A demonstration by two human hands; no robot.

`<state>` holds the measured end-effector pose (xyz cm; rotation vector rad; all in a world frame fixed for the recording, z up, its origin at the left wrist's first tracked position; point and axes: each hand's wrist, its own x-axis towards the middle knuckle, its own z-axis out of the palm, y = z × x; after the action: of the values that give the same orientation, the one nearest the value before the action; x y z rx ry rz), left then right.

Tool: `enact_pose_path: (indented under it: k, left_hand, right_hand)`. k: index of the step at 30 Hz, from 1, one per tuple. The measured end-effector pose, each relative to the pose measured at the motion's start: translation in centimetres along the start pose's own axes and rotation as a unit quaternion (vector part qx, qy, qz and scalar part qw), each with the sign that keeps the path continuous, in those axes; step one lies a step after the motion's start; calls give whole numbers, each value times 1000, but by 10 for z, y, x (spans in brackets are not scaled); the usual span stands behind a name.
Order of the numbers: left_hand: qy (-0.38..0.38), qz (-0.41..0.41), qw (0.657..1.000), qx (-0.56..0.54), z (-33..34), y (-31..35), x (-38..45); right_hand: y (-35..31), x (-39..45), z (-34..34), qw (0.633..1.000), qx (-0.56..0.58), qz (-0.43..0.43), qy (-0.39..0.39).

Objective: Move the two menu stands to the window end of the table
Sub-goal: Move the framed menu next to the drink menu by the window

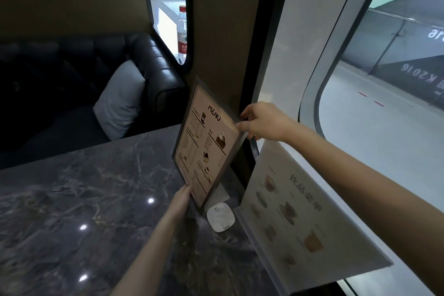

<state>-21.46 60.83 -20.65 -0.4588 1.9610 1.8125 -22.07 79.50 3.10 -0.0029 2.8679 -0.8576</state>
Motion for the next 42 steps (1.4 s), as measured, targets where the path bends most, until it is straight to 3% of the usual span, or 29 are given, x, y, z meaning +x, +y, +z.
enact_pose_path:
  k: [6,12,42]
  left_hand:
    - [0,-79,990,-113,8,-7,14]
    - [-11,-97,976,-193,19,-3,20]
    - [-59,-44,979,-191,31,-1,38]
  right_hand:
    - [4,9,2,999,38,5,-35]
    - [11,10,9,999,42,-21,3]
    - [26,18,-5,997,72,-10,21]
